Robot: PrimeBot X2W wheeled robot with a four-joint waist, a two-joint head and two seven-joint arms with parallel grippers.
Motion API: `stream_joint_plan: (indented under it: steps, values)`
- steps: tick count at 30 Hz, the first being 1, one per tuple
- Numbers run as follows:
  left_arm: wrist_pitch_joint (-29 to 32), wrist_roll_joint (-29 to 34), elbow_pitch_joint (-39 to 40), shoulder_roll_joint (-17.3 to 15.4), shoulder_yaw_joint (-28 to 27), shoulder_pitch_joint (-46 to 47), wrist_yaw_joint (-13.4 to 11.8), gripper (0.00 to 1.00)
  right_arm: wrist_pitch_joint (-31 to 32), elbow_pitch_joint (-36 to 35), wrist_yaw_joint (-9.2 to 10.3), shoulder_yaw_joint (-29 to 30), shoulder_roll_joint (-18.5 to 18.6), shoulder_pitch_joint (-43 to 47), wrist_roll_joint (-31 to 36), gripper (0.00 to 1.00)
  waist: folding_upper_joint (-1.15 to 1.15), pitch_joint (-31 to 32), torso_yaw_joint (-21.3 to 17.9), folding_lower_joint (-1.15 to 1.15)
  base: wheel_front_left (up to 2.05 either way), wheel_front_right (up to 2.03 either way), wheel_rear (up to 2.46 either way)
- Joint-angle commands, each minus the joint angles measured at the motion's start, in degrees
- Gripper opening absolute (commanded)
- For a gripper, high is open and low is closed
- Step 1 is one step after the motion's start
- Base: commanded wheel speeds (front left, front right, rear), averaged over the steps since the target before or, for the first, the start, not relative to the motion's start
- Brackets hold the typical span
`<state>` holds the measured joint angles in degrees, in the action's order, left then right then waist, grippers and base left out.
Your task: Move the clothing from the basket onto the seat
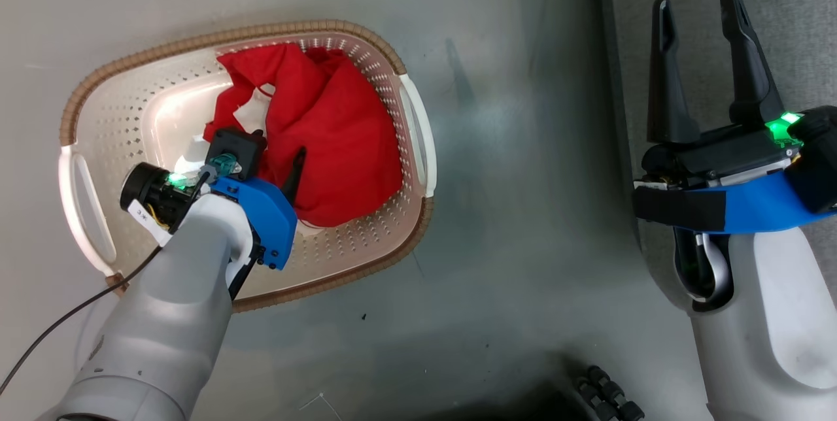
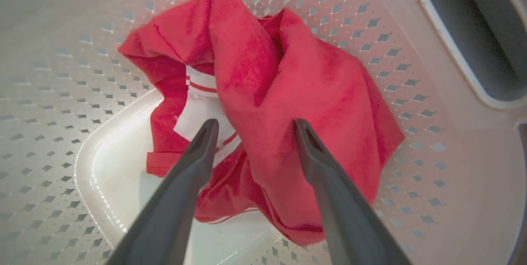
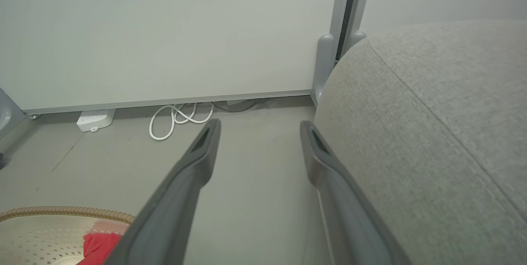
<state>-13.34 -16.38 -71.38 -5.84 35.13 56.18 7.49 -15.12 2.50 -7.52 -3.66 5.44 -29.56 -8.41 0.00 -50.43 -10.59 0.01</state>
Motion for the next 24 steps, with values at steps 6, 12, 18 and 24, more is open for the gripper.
stream_joint_plan:
  steps: [6,12,18,24]
  values:
    - [0.52,-1.90,-0.70,0.41,1.63,1.49,-0.06,1.00,-0.05,-0.71,0.05,0.02,0.35,-1.30,0.22,1.00,0.00,-2.70,0.21,-0.01,0.00,0.00,0.00]
    - [0.00,-3.80,-0.83,0.97,3.52,2.10,-0.06,1.00,-0.05,-0.96,0.05,-0.09,0.10,-1.08,0.32,1.00,0.00,-3.77,0.08,-0.01,0.00,0.00,0.00]
    - [-0.37,-5.75,-0.78,1.12,5.57,2.20,-0.06,0.00,-0.05,-0.63,0.06,0.06,-0.14,-0.85,0.29,1.00,0.00,-3.81,0.06,-0.01,0.00,0.00,0.00]
    - [-0.92,-7.89,0.04,0.89,7.45,1.80,-0.06,0.00,-0.05,-0.04,0.06,-0.08,-0.37,-0.95,0.23,1.00,0.00,-2.96,0.33,-0.01,0.00,0.00,0.00]
